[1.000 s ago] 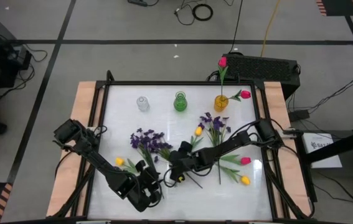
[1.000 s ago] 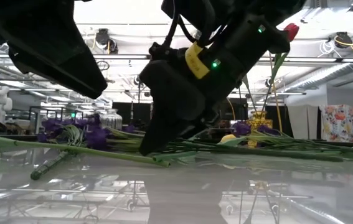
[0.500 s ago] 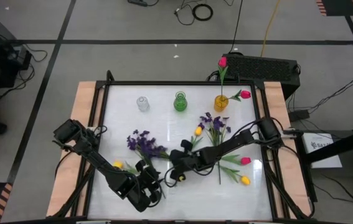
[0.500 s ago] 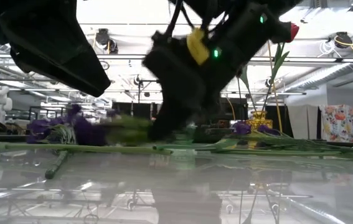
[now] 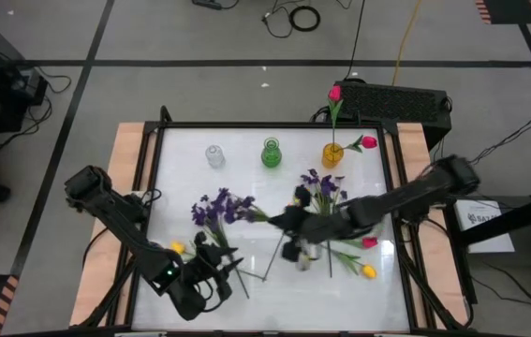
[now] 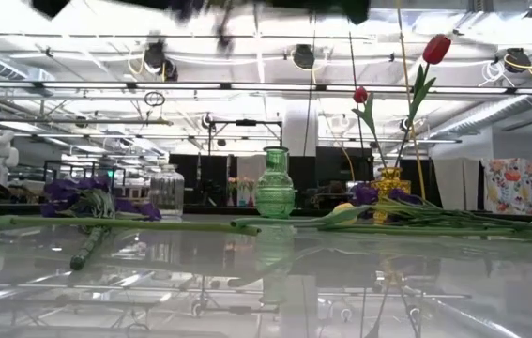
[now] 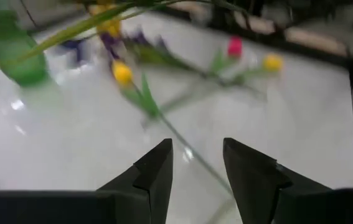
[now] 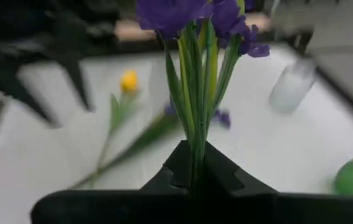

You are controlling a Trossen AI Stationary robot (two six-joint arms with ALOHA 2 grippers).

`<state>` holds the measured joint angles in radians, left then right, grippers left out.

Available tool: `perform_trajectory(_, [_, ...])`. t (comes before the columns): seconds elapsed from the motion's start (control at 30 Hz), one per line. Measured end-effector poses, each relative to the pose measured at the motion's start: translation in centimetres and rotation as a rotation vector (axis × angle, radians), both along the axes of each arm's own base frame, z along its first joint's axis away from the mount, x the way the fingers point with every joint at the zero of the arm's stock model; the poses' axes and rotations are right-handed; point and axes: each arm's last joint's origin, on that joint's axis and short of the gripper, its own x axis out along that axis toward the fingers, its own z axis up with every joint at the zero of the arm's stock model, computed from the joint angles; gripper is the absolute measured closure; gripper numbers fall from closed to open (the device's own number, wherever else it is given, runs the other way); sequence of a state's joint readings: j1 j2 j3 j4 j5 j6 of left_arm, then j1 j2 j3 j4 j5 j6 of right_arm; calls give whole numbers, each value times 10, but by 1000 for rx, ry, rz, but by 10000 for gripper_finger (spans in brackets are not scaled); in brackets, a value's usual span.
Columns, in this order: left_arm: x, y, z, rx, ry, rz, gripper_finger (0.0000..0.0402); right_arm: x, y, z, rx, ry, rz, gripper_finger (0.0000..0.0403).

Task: Sort flowers into vase by color
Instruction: Put the middle purple flowers into the green vase

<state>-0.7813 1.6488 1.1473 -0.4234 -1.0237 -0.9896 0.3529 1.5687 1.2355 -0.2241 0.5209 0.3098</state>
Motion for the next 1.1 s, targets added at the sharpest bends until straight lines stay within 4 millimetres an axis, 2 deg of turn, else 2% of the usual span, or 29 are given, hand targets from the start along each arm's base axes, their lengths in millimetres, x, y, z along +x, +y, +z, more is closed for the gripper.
perform_trajectory(0.07, [1,3,8,54,-46,26,254,-21,-4,20,7,-94,10,401])
perform_trajectory(0.17, [10,5,16,132,-107,54,254,-51,-8,30,54,-247,36,401])
perform_trajectory(0.3, [32,17,28,104,-158,40,241,-78,-11,12,119,-458,104,401])
perform_trajectory(0.43, [55,35,38,99,-184,-40,193,-92,-15,-6,187,-662,216,401])
perform_trajectory(0.57, [74,54,52,109,-261,-128,143,-93,-14,-17,198,-713,238,401])
perform_trajectory(0.67, [84,68,62,105,-344,-159,119,-89,-11,-20,161,-701,264,401])
perform_trajectory(0.83, [93,86,67,105,-386,-179,112,-82,-7,-22,124,-686,279,401])
perform_trajectory(1.0, [96,87,75,112,-456,-309,112,-79,-6,-27,113,-662,283,401])
perform_trajectory(1.1, [96,87,78,142,-486,-323,112,-80,-7,-25,113,-675,276,401])
